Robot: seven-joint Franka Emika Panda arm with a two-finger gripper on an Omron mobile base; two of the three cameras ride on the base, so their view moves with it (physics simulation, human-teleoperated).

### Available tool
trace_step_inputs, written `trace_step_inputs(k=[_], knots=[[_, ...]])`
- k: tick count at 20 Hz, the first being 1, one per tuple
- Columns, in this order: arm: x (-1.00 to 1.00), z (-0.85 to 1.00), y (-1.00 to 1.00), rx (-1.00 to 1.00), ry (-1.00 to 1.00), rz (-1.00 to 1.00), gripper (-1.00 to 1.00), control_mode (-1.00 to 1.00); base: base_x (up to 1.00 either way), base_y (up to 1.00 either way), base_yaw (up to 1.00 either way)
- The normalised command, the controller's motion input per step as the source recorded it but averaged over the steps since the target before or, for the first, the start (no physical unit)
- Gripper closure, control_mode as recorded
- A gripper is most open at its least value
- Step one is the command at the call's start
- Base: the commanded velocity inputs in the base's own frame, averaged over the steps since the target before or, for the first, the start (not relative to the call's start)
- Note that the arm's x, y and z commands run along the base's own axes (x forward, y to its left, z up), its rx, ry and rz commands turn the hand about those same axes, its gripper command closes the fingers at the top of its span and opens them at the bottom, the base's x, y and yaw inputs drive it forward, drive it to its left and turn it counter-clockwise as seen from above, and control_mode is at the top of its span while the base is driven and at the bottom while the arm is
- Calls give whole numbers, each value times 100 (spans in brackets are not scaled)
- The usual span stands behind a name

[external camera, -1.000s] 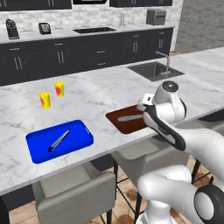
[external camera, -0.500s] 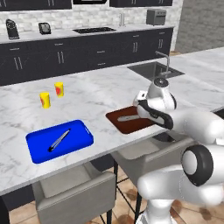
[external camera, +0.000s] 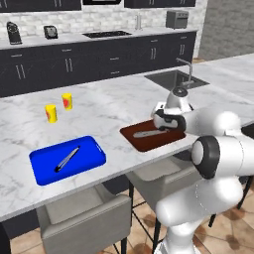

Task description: Gather the sweet potato and bell pepper from the fridge and place them on a tray on the dining counter. Then gather the steaks from the fridge and place them on the other tray.

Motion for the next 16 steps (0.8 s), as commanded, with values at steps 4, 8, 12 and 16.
trace_step_inputs(k=[4, 8, 12, 16], knots=[[46, -24, -12, 0, 1, 0, 100, -100, 0, 0, 0], [44, -23, -15, 0, 0, 0, 100, -100, 0, 0, 0], [42, -21, -9, 0, 0, 0, 100, -100, 0, 0, 0], [45, -20, 0, 0, 2, -1, 100, -100, 0, 0, 0]])
